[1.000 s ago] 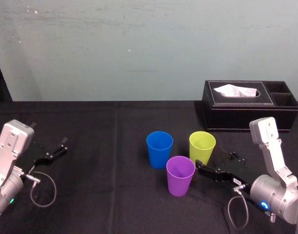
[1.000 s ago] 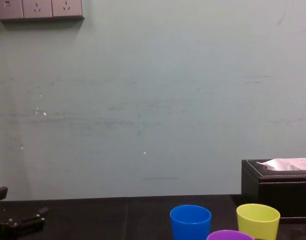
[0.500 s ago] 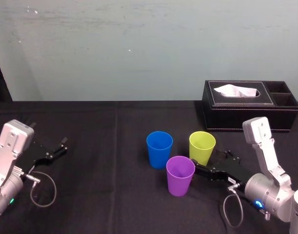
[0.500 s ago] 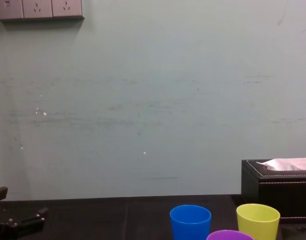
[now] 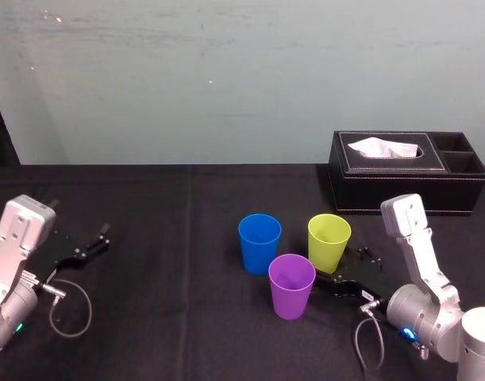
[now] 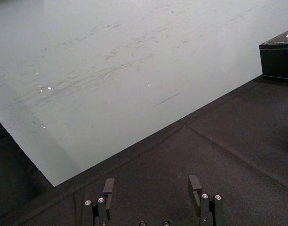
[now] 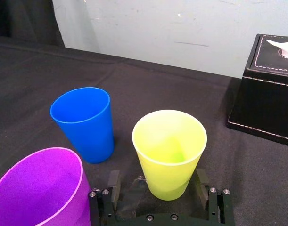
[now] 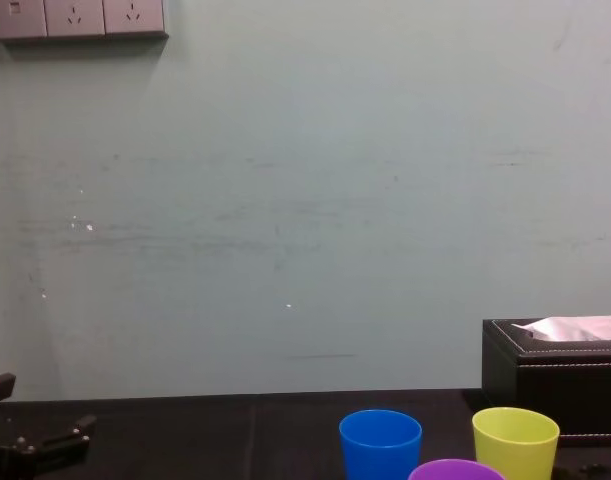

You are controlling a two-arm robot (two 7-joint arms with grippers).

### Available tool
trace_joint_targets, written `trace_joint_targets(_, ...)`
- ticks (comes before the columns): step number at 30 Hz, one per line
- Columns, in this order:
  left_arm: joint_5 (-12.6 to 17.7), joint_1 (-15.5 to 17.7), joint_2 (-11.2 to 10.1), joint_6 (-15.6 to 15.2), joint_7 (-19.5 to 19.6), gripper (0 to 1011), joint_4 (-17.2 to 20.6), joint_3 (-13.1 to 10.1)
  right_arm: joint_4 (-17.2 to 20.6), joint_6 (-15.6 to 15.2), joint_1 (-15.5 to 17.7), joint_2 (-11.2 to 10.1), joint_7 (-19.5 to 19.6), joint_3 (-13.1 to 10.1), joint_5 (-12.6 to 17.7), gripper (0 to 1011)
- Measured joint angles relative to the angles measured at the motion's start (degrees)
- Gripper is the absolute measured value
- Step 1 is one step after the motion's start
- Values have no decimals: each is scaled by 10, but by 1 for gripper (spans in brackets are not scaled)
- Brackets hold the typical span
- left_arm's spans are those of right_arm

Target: Stack the three plastic cups sequentially using one hand.

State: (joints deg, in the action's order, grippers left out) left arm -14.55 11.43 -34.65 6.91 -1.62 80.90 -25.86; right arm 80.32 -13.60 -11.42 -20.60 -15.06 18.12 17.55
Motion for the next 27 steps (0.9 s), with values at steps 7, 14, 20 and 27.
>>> trace_joint_targets(7, 0, 0, 0, 0, 0, 1000, 0, 0, -6, 6, 0, 12, 5, -7, -10, 1003)
trace_joint_targets(14, 0, 0, 0, 0, 0, 1000, 0, 0, -16, 17, 0, 27, 9, -16, -21, 1003)
trace_joint_targets(20, 0, 0, 0, 0, 0, 1000, 0, 0, -22, 22, -4, 35, 13, -20, -31, 1003)
trace_joint_targets(27, 0, 0, 0, 0, 0, 1000, 0, 0, -29, 25, -7, 45, 15, -25, -45, 1003)
